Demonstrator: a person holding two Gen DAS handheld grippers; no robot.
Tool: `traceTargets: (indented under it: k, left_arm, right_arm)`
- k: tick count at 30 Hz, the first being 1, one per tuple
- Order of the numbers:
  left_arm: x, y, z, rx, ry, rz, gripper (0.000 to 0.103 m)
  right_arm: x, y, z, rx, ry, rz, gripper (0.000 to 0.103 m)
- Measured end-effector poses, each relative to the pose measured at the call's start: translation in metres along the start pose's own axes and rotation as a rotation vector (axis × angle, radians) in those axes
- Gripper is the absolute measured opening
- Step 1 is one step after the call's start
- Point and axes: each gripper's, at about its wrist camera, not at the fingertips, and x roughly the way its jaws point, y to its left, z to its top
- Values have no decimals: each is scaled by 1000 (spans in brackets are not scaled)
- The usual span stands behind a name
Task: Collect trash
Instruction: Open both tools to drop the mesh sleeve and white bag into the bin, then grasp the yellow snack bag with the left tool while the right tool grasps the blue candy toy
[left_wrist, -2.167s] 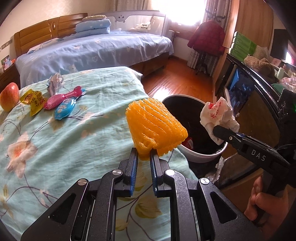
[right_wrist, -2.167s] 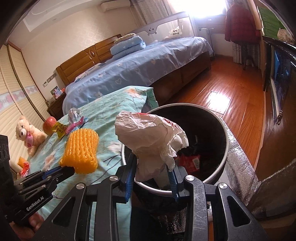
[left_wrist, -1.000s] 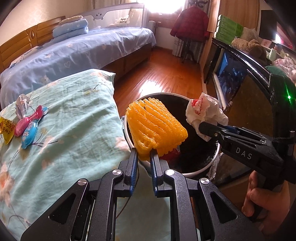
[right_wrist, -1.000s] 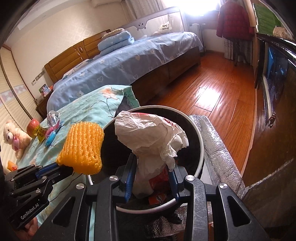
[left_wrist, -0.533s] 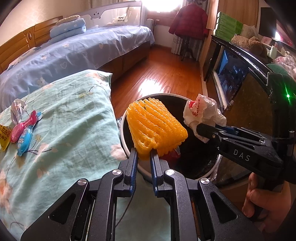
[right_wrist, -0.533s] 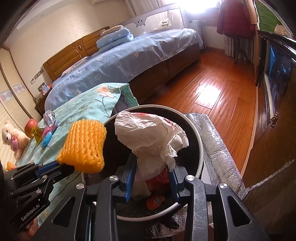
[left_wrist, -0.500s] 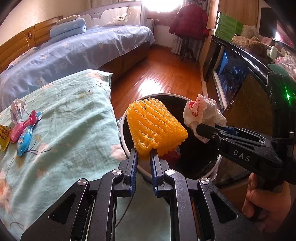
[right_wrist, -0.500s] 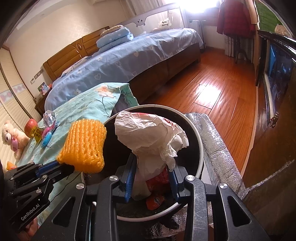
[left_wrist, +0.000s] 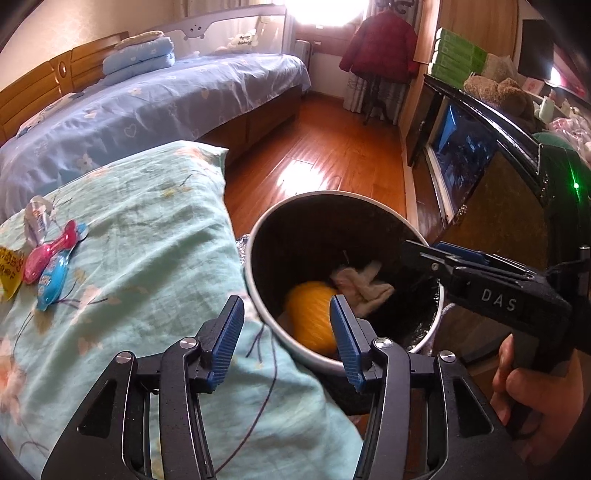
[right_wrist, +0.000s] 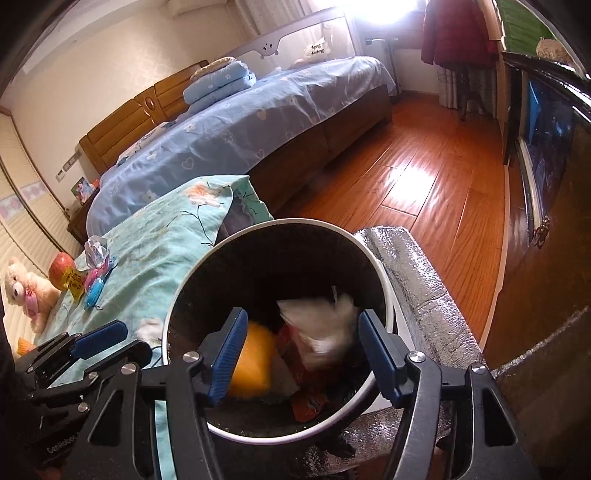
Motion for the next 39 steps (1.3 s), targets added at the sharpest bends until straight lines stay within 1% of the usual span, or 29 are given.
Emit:
traceTargets:
  k: [4, 8, 16, 23, 32, 39]
  left_arm:
    - [-10, 15, -13, -38, -5, 12, 51]
    - [-20, 34, -27, -87, -12, 40, 54]
    - [-42, 87, -55, -200, -24, 108, 55]
    - [-58, 125, -76, -276, -32, 157, 55]
    - [-74, 174, -90, -363, -49, 216, 55]
    - [-78, 202, -93, -400, -48, 249, 55]
  right_arm:
    - [-5, 6, -1, -1, -12, 11, 65]
    - [-8, 18, -4, -11, -19, 28, 71]
    - [-4, 63, -15, -71, -12, 84, 73]
    - [7, 102, -27, -127, 21, 129, 73]
    - [20, 150, -34, -201, 50, 174, 73]
    - [34, 180, -34, -241, 71, 208, 73]
